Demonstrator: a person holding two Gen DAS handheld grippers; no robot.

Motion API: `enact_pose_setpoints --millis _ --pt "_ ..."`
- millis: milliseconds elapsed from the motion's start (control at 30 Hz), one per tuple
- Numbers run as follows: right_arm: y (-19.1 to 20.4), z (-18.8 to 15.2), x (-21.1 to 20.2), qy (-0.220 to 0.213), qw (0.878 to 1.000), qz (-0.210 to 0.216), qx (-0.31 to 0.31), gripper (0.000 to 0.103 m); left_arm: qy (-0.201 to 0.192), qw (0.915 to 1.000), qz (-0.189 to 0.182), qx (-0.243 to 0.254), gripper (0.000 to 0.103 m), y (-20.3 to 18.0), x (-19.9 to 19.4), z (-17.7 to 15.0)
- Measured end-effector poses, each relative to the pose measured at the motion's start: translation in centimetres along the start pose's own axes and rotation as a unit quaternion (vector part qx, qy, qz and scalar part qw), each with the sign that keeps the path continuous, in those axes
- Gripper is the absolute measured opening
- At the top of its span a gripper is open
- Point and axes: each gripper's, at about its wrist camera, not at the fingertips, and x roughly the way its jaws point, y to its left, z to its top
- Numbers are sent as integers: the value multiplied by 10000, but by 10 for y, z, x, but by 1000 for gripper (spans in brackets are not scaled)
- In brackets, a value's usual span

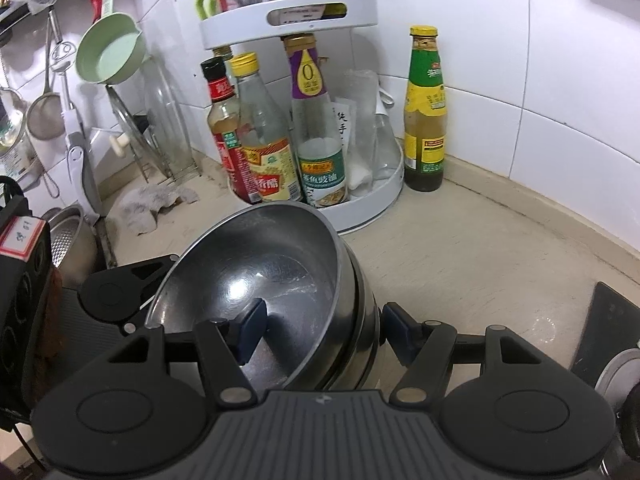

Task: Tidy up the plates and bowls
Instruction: 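Lift the bowl stack with both tools and carry it toward the floral plate stack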

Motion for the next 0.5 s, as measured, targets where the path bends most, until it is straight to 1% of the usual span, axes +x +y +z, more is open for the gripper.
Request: enact_pose_setpoints --millis 500 --pt "18 -18 15 81 9997 8 -246 61 138 9991 281 -298 103 -7 -7 -27"
